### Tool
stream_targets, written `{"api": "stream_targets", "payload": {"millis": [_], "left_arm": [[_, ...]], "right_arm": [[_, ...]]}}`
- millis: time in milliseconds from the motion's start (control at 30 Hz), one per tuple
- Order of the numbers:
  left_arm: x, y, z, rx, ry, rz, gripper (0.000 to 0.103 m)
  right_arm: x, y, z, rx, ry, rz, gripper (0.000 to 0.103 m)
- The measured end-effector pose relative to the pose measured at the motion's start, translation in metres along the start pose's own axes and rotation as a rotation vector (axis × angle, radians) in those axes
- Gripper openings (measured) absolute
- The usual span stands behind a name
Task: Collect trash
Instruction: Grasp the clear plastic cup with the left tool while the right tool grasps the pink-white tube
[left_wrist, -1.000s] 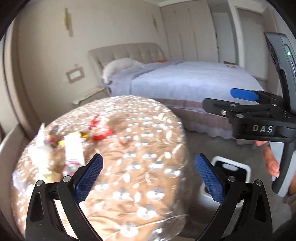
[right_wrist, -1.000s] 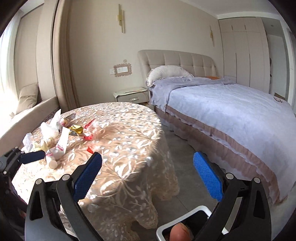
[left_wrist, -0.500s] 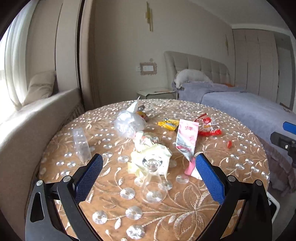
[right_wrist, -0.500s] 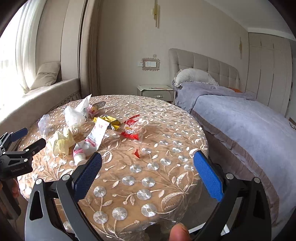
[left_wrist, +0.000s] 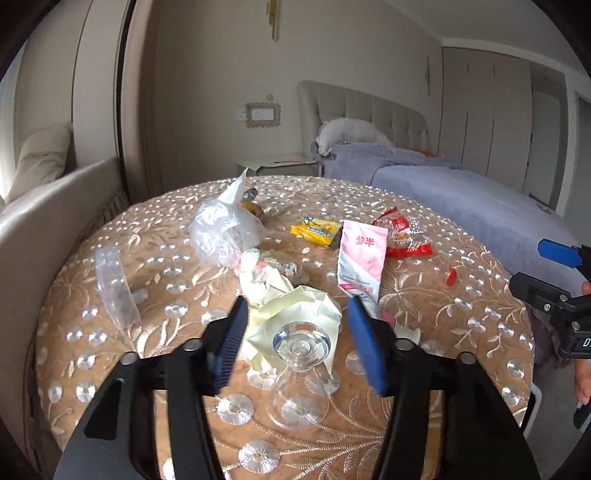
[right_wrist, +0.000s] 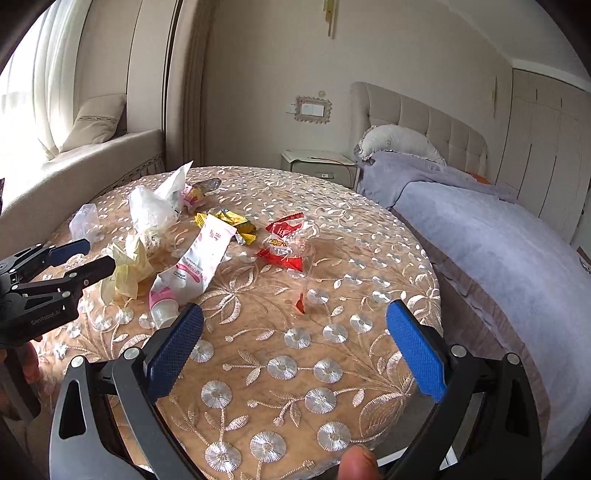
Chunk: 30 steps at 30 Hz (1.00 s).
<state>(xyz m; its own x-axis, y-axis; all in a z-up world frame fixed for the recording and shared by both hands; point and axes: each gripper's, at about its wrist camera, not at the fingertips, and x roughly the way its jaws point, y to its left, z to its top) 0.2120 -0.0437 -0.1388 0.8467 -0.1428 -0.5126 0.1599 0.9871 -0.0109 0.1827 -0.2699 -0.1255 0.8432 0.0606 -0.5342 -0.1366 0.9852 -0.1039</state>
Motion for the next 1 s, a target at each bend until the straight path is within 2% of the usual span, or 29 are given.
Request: {"api": "stream_targets", "payload": {"millis": [67, 300, 567, 800, 933, 1000], "left_arm": [[0.006, 0.001, 0.000, 0.002, 0.025, -0.024, 0.023], [-0.017, -0.002, 0.002, 0.015, -0.029, -0.006, 0.023], [-0.051, 0.010, 0.019, 0.008, -0.078, 0.028, 0.023], [-0.064, 0.021, 0.024, -0.001, -0.079, 0.064, 0.023], [-0.069, 0.026, 0.023, -0.005, -0.084, 0.072, 0.023], [-0.070, 0.028, 0.023, -0.012, -0.087, 0.074, 0.023]], "right_arm": [[0.004, 0.001, 0.000, 0.002, 0.010, -0.002, 0.099], [0.010, 0.004, 0.001, 0.010, 0.025, 0.011, 0.099], [0.018, 0.021, 0.008, 0.009, 0.037, 0.112, 0.099], [0.046, 0.058, 0.015, -0.034, 0.086, 0.190, 0.098], [0.070, 0.084, 0.014, -0.088, 0.171, 0.218, 0.087], [0.082, 0.095, 0.013, -0.128, 0.213, 0.209, 0.075]]}}
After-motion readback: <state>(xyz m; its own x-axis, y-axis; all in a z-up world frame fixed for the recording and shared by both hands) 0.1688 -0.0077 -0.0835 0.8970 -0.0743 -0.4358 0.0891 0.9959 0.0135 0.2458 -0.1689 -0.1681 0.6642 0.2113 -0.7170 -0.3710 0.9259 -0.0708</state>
